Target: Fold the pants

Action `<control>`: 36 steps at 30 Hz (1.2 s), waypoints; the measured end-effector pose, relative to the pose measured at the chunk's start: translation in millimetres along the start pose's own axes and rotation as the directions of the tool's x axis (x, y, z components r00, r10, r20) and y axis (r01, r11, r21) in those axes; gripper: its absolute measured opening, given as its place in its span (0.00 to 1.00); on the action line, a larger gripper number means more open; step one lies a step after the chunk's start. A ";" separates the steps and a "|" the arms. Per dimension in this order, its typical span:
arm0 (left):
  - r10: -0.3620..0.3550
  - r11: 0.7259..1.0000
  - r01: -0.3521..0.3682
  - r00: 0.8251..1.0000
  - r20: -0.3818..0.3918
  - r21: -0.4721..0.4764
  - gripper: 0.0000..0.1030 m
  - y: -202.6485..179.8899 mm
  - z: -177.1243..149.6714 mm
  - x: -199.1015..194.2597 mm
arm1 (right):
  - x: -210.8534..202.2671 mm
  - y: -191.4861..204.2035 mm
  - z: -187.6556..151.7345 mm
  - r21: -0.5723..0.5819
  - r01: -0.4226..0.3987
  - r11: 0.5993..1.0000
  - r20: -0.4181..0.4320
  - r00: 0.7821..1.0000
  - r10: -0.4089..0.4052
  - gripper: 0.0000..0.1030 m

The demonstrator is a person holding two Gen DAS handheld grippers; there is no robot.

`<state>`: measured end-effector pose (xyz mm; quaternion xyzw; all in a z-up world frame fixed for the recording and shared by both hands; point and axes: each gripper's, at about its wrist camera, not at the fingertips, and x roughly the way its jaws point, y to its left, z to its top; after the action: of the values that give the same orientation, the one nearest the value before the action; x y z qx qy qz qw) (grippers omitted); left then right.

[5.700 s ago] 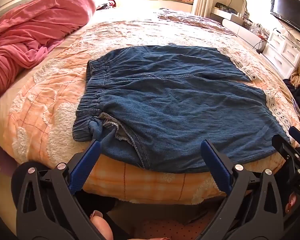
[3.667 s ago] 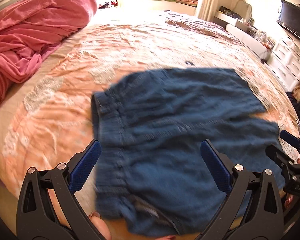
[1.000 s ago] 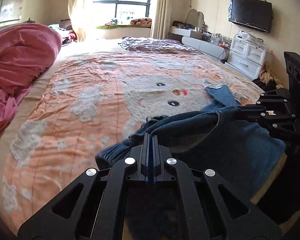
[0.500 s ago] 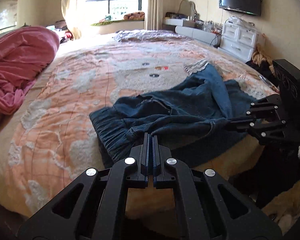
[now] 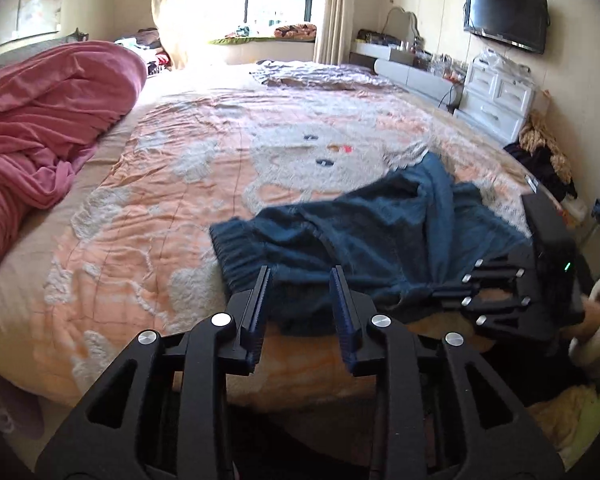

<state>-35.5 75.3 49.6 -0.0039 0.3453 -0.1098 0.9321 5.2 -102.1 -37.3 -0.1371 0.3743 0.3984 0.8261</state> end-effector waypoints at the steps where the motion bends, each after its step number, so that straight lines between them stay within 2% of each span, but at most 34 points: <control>1: -0.005 1.000 0.005 1.000 0.007 -0.004 0.22 -4.7 6.9 3.5 | -0.6 -2.0 -0.8 0.014 -0.009 1.000 0.002 1.000 0.009 0.06; 4: -0.070 0.997 0.070 0.998 0.000 -0.010 0.22 -20.5 23.6 29.8 | -2.2 -6.0 -2.0 0.046 -0.026 0.999 0.000 1.000 0.026 0.08; 7: -0.048 0.999 0.048 0.994 -0.093 -0.005 0.22 -29.8 19.2 66.2 | -9.1 -8.0 -2.6 0.088 -0.060 0.994 -0.003 0.998 0.060 0.16; 9: -0.005 1.000 0.007 0.988 -0.155 0.012 0.22 -31.5 6.1 83.6 | -18.7 -10.2 -3.4 0.108 -0.070 0.992 0.005 0.998 0.070 0.16; 11: 0.029 1.000 -0.026 0.980 -0.195 0.018 0.22 -26.9 -10.9 95.4 | -35.1 -13.8 -5.4 0.145 -0.092 0.985 0.056 0.995 0.085 0.19; 12: 0.024 1.000 -0.023 0.978 -0.205 0.006 0.22 -23.8 -16.7 98.2 | -41.9 -14.6 -5.0 0.153 -0.079 0.985 0.074 0.995 0.069 0.27; 13: 0.009 1.000 -0.012 0.979 -0.204 -0.010 0.22 -20.6 -22.8 99.2 | -49.0 -15.6 -2.6 0.152 -0.052 0.987 0.097 0.995 0.037 0.34; 15: 0.010 1.000 -0.011 0.981 -0.193 -0.003 0.22 -20.1 -27.6 98.4 | -53.6 -17.6 6.1 0.138 -0.004 0.990 0.115 0.993 -0.012 0.35; 19: 0.010 1.000 -0.011 0.981 -0.192 -0.007 0.22 -19.5 -27.8 100.7 | -39.7 -24.1 32.0 0.112 0.076 0.991 0.085 0.993 -0.085 0.38; 22: 0.006 1.000 -0.008 0.982 -0.189 -0.010 0.22 -19.2 -28.7 100.7 | -7.1 -39.3 42.7 0.130 0.087 0.988 -0.011 0.996 -0.086 0.40; 24: 0.002 1.000 -0.005 0.982 -0.188 -0.015 0.22 -18.6 -28.0 101.7 | 18.8 -51.0 40.0 0.168 0.123 0.978 -0.103 0.989 -0.107 0.40; 25: 0.001 1.000 -0.004 0.982 -0.187 -0.016 0.22 -18.8 -28.2 102.0 | 26.8 -53.4 36.6 0.174 0.119 0.978 -0.121 0.988 -0.099 0.41; 29: -0.005 1.000 0.003 0.985 -0.171 -0.015 0.22 -19.3 -28.7 103.5 | 27.1 -57.7 31.4 0.197 0.099 0.975 -0.095 0.992 -0.081 0.41; 31: -0.009 1.000 0.007 0.986 -0.165 -0.014 0.22 -19.1 -27.6 101.9 | 23.9 -59.0 28.1 0.186 0.070 0.980 -0.076 0.995 -0.057 0.45; 34: -0.013 1.000 0.011 0.990 -0.138 -0.019 0.23 -20.8 -22.9 89.7 | -3.0 -65.2 23.4 0.235 0.008 0.972 -0.005 1.000 -0.007 0.54; 35: -0.018 1.000 0.015 0.992 -0.127 -0.023 0.24 -22.1 -20.7 84.0 | -12.3 -66.2 22.4 0.236 0.016 0.972 0.015 1.000 -0.020 0.55; 36: -0.022 0.999 0.019 0.993 -0.115 -0.026 0.30 -24.0 -18.3 77.6 | -23.2 -68.5 22.5 0.233 0.039 0.972 0.037 0.998 -0.049 0.59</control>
<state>5.1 37.0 -12.2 -0.0127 0.3997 -0.1150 0.9093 59.4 -147.4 -10.1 -0.0394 0.3975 0.3365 0.8527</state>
